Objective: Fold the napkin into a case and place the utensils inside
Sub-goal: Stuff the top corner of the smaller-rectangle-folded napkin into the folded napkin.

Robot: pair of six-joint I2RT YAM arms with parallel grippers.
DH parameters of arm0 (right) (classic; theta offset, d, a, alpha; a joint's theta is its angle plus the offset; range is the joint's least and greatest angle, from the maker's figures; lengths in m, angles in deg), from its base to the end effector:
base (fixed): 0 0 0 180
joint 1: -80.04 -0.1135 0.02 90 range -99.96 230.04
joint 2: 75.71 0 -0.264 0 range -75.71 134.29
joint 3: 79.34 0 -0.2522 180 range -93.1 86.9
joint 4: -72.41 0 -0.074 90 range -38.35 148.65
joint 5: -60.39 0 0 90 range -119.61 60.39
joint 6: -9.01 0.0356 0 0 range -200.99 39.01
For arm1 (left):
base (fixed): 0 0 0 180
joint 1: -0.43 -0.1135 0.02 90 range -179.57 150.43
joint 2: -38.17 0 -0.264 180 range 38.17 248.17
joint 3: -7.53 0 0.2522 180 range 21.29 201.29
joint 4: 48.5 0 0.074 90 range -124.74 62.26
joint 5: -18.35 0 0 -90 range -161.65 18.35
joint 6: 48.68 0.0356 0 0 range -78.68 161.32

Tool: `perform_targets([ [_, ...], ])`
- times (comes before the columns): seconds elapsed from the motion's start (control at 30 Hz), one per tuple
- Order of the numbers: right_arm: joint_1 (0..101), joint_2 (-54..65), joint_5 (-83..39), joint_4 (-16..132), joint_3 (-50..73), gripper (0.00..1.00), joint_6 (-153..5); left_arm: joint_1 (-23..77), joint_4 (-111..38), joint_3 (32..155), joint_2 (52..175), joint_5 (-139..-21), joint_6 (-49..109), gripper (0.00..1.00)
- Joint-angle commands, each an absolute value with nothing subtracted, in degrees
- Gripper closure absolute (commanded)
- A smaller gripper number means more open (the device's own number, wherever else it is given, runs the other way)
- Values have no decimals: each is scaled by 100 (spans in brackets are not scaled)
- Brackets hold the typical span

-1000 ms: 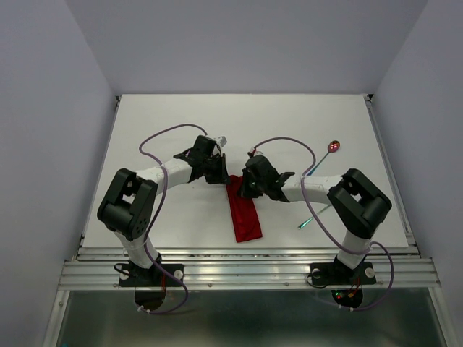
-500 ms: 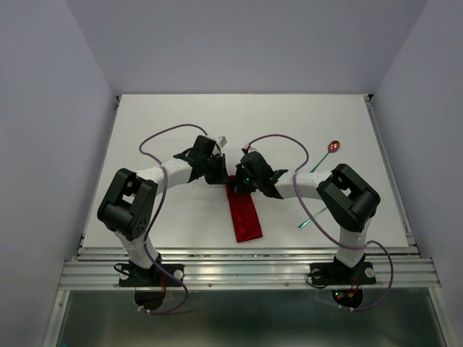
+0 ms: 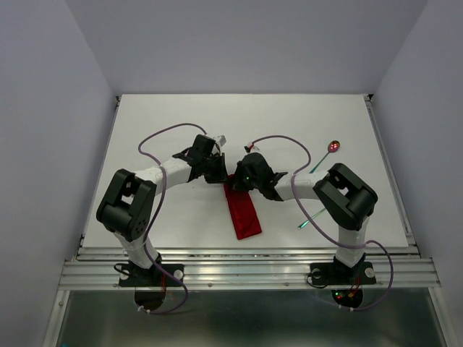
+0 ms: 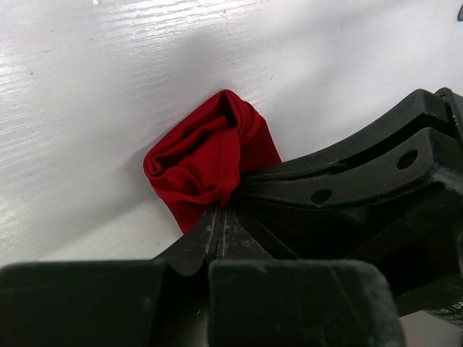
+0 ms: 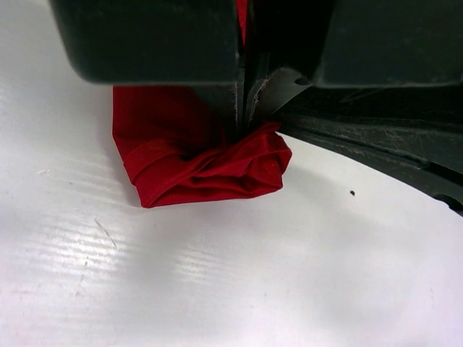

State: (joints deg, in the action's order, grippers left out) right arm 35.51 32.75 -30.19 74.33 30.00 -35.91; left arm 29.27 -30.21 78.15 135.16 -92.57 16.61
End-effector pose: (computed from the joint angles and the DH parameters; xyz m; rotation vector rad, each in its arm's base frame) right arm 0.2795 0.2744 0.1451 0.0172 2.3337 0.8318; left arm 0.3043 -0.1821 0.1881 0.2776 2.4458 -0.8663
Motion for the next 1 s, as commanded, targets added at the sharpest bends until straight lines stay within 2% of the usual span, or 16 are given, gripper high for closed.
perform_targets([
  [0.0, 3601, 3169, -3348, 8500, 2977, 99, -3467, 2952, -2885, 7983, 13178, -9406, 1644, 100],
  [0.23, 3601, 3467, -3129, 8660, 2811, 99, -3362, 2935, -2894, 7965, 13151, -9388, 1636, 100],
  [0.5, 3601, 3872, -2207, 8835, 2748, 98, -3300, 2838, -3035, 8053, 13494, -9415, 1627, 100],
  [0.77, 3601, 3092, -1977, 8844, 3126, 91, -3397, 2706, -3008, 8185, 13573, -9502, 1601, 100],
  [0.87, 3601, 2705, -2170, 8835, 3398, 82, -3406, 2680, -3017, 8167, 13565, -9520, 1601, 100],
  [0.97, 3654, 2414, -2337, 8844, 3653, 79, -3327, 2671, -3035, 8115, 13547, -9555, 1592, 100],
])
